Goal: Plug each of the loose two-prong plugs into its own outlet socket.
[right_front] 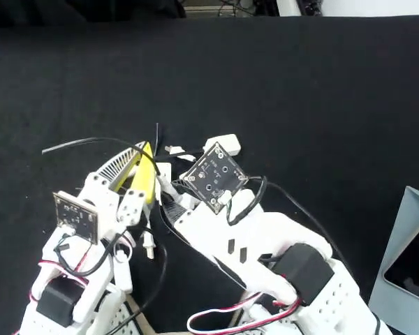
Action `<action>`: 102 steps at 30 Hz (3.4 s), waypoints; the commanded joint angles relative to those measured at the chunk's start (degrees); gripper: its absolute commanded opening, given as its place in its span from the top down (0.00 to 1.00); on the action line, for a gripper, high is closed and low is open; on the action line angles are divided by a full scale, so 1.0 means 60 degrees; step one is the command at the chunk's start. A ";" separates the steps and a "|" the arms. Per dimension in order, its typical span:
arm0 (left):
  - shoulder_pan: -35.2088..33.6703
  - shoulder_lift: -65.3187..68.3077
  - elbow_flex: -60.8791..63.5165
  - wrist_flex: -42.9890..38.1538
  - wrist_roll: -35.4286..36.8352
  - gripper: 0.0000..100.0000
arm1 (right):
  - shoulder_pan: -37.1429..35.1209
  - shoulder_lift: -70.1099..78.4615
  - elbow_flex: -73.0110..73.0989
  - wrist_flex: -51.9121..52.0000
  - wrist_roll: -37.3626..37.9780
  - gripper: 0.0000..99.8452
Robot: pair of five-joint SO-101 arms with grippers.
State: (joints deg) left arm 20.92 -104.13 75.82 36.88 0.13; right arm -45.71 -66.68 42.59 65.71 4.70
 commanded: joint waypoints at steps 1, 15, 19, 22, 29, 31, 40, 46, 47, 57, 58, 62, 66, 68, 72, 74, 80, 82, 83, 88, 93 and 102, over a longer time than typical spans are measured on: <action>0.0462 -0.0029 -0.0652 0.0103 -0.0029 0.97 | -0.0161 -0.0095 -0.0022 -0.0190 0.0015 0.99; 0.1297 -0.0029 -0.1473 0.1773 -0.0952 0.97 | -0.0132 -0.0095 -0.0022 -0.0176 0.0015 0.99; 0.1355 -0.0029 -0.1473 0.1729 -0.0982 0.97 | -0.0132 -0.0095 -0.0007 -0.0176 0.0015 0.99; 0.1370 -0.0029 -0.1473 0.1758 -0.1201 0.97 | -0.0132 -0.0095 0.0007 -0.0161 0.0015 0.99; 0.1604 -0.0044 -0.1487 0.1773 -0.1919 0.97 | -0.0117 -0.0095 0.0447 -0.0176 -0.0029 0.99; 0.1619 -0.0044 -0.1473 0.1773 -0.1919 0.97 | -0.0088 -0.0095 0.0447 -0.0176 -0.0044 0.99; 0.0227 -0.0044 -0.1429 0.1773 -0.1905 0.97 | 0.1582 -0.0110 0.0403 -0.0190 -0.0073 0.99; -0.2410 -0.0015 -0.1546 0.3678 -0.0982 0.97 | 0.3516 -0.0110 0.0462 -0.0234 -0.0088 0.99; -0.2645 0.0015 -0.1560 0.4059 -0.0952 0.97 | 0.3810 -0.0110 0.0535 -0.0249 -0.0088 0.99; -0.3084 0.1773 -0.2103 0.4879 -0.1758 0.97 | 0.4777 -0.0095 0.2718 -0.2081 -0.0864 0.99; -0.3084 0.2344 -0.2293 0.4879 -0.1773 0.97 | 0.4777 -0.0095 0.2850 -0.2154 -0.0864 0.99; -0.3084 0.4689 -0.3216 0.4879 -0.2799 0.91 | 0.5070 -0.0095 0.3143 -0.2418 -0.0879 0.99; -0.3070 0.6154 -0.3656 0.4879 -0.3399 0.78 | 0.6125 -0.0095 0.3480 -0.3092 -0.0894 0.99; -0.3026 0.6505 -0.3729 0.4821 -0.3692 0.75 | 0.6564 -0.0095 0.3758 -0.3516 -0.0894 0.99; -0.2674 0.7077 -0.3641 0.4894 -0.4806 0.75 | 0.6842 -0.0095 0.4095 -0.4059 -0.0894 0.99; -0.2659 0.7546 -0.3714 0.5201 -0.4835 0.75 | 0.6828 -0.0095 0.4139 -0.4088 -0.0894 0.99; -0.2777 0.9392 -0.5033 0.7780 -0.4366 0.75 | 0.6799 -0.0095 0.4139 -0.4073 -0.0894 0.99; -0.2908 0.9934 -0.5326 0.8425 -0.4161 0.75 | 0.6799 -0.0095 0.4139 -0.4073 -0.0894 0.99; -0.3026 1.0183 -0.5414 0.8557 -0.4088 0.75 | 0.6799 -0.0095 0.4139 -0.4059 -0.0894 0.99; -0.4037 1.1473 -0.5370 0.8190 -0.3722 0.75 | 0.6799 -0.0095 0.4139 -0.4044 -0.0894 0.99; -0.4315 1.3114 -0.5385 0.8220 -0.3663 0.75 | 0.6799 -0.0095 0.4139 -0.4044 -0.0894 0.99; -0.3802 1.4535 -0.5326 0.8293 -0.3663 0.75 | 0.6799 -0.0095 0.4139 -0.4059 -0.0894 0.99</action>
State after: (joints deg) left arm -4.40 -18.15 45.67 86.20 -22.11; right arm -5.80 -66.68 67.74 42.42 -0.22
